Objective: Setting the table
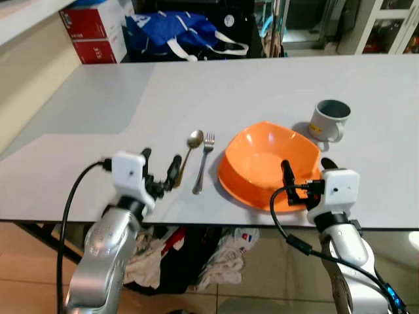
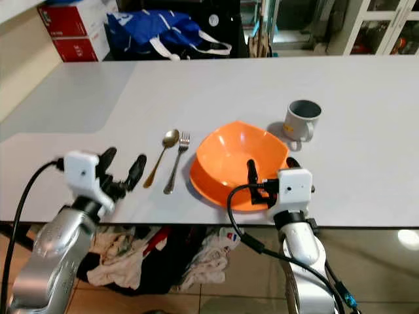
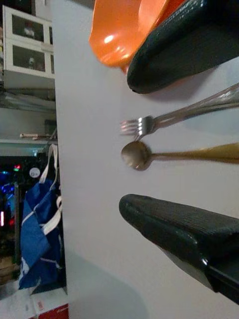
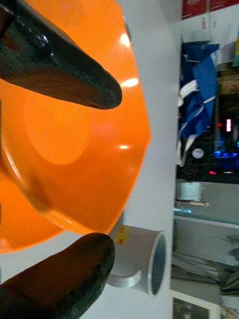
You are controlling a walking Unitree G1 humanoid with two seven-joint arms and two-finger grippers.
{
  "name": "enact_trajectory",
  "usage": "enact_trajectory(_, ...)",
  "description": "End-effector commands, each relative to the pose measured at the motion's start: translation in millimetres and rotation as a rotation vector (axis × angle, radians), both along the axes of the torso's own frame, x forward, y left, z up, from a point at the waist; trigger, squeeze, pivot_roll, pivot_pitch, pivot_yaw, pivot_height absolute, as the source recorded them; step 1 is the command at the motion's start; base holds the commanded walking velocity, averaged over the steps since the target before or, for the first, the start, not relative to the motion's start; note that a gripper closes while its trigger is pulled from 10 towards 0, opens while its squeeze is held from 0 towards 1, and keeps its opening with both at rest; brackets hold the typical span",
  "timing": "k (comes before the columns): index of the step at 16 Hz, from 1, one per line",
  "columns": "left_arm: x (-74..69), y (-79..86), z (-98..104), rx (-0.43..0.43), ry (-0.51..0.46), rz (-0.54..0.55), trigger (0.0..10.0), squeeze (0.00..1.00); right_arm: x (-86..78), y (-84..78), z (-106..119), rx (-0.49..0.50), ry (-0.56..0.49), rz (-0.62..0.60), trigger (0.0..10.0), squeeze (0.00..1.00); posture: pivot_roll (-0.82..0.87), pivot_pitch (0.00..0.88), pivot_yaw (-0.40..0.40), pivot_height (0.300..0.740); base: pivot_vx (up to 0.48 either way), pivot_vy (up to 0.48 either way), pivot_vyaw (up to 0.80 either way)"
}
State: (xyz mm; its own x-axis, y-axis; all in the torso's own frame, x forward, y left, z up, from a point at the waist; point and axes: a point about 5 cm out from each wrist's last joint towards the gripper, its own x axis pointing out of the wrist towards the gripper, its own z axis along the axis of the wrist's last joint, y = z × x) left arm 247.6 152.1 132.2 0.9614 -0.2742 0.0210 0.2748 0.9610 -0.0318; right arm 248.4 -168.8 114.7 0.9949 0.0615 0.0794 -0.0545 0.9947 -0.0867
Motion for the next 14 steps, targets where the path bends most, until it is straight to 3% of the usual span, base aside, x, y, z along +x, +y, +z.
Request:
enact_trajectory(1, -4.8, -0.6, -5.4, 0.005, 0.023, 0.011, 10.0, 0.0, 2.1, 2.2, -1.9, 0.01, -0.004, 0.012, 10.0, 0.0, -0.13, 0.0, 0.085, 0.74, 0.0, 0.0, 0.0)
enact_trajectory(3, -0.7, 3.9, -18.0, 0.049, 0.089, 0.079, 10.0, 0.0, 4.7, 3.9, -4.0, 0.007, -0.001, 0.028, 10.0, 0.0, -0.12, 0.0, 0.077, 0.74, 0.0, 0.0, 0.0)
enact_trajectory(4, 2.1, 4.3, -19.1, 0.026, 0.107, 0.081, 10.0, 0.0, 5.1, 5.1, -4.0, 0.003, -0.002, 0.035, 10.0, 0.0, -0.13, 0.0, 0.078, 0.74, 0.0, 0.0, 0.0)
enact_trajectory(8, 16.5, 1.9, -16.6, -0.056, 0.113, 0.064, 10.0, 0.0, 4.1, 3.3, -3.7, 0.007, -0.015, 0.018, 10.0, 0.0, -0.17, 0.0, 0.107, 0.74, 0.0, 0.0, 0.0)
enact_trajectory(14, 32.8, -9.9, -25.6, -0.081, 0.128, -0.012, 10.0, 0.0, -7.6, -6.5, -3.1, -0.026, -0.01, -0.012, 10.0, 0.0, -0.23, 0.0, 0.117, 0.74, 0.0, 0.0, 0.0)
